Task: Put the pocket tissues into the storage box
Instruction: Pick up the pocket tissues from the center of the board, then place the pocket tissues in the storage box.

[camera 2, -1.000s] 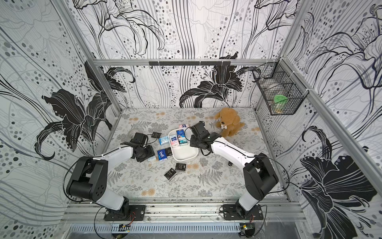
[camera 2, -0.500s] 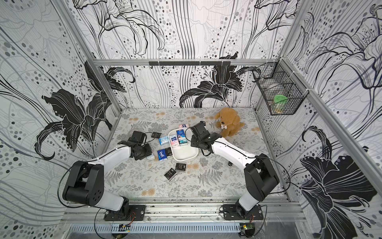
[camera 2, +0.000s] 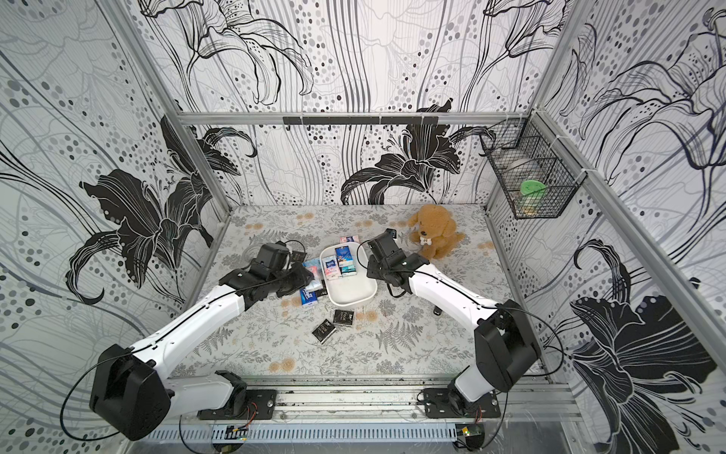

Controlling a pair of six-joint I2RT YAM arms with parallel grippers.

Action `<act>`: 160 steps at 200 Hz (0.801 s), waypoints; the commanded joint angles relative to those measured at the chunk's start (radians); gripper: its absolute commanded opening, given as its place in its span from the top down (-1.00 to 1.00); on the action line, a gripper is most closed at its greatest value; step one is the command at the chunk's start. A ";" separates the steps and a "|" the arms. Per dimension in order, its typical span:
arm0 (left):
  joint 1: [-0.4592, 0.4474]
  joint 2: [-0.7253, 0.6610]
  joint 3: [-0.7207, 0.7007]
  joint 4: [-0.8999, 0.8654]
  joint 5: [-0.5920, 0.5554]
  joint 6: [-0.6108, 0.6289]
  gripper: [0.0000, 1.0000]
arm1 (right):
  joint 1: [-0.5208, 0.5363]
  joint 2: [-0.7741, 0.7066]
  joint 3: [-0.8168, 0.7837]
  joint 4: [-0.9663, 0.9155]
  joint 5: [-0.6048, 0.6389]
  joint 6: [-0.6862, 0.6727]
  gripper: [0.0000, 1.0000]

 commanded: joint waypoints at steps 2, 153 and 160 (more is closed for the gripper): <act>-0.092 0.081 0.058 0.107 0.007 -0.084 0.40 | -0.005 -0.044 -0.033 -0.002 0.032 0.028 -0.02; -0.157 0.539 0.273 0.065 -0.144 -0.100 0.14 | -0.011 -0.050 -0.069 0.017 -0.048 -0.019 -0.01; -0.157 0.537 0.282 0.059 -0.144 -0.098 0.06 | -0.010 -0.034 -0.057 0.016 -0.066 -0.028 -0.01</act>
